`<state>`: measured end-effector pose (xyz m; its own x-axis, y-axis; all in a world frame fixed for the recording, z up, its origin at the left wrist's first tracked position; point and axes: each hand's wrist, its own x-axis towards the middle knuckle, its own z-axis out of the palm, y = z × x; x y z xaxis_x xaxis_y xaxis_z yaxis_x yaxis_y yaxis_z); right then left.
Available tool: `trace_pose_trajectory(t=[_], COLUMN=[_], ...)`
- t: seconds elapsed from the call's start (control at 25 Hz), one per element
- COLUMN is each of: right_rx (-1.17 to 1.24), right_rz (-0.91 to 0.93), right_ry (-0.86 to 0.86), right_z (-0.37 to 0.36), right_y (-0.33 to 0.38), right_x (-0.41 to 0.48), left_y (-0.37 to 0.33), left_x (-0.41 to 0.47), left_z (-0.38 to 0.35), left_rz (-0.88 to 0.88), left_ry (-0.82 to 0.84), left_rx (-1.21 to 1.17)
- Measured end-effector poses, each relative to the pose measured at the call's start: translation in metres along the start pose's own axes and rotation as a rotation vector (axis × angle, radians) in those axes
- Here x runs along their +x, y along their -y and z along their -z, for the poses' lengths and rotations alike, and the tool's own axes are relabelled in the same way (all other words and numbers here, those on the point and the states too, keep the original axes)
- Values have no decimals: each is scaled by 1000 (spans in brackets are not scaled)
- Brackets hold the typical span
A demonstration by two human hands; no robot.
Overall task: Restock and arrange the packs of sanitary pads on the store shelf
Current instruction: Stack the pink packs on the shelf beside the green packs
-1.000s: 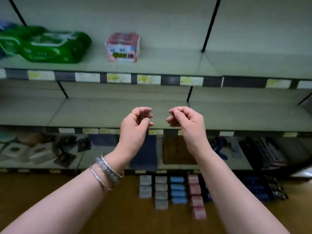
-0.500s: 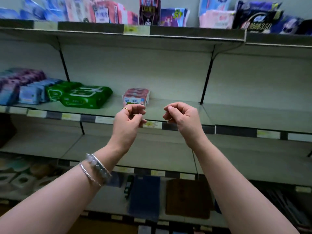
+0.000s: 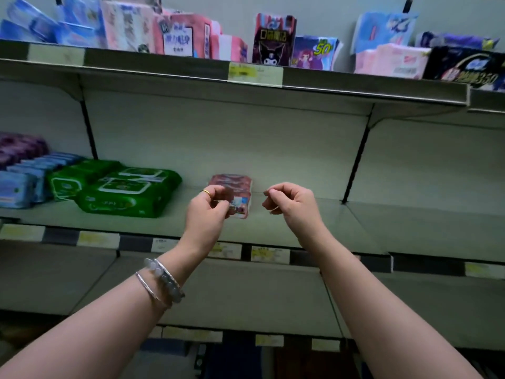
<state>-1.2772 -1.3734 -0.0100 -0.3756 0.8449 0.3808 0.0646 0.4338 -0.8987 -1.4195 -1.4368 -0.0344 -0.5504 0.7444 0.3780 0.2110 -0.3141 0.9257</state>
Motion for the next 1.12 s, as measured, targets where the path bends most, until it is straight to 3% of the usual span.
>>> trace_pose_trajectory(t=[0.28,0.52,0.84,1.12], right_rx=[-127,-553,-1113,-853], right_rz=[-119,-227,-174,-126], right_ry=[-45,164,291,267], right_z=[-55,-84,-103,-93], right_y=[-47,-100,-138,-131], right_x=[83,138,153,138], left_y=[62,107,120,123], left_x=[88,122,138,132], left_z=[33,48,41,41], left_rz=[158,430,462,487], left_ry=[72,204,317,301], left_rx=[151,367,330,310])
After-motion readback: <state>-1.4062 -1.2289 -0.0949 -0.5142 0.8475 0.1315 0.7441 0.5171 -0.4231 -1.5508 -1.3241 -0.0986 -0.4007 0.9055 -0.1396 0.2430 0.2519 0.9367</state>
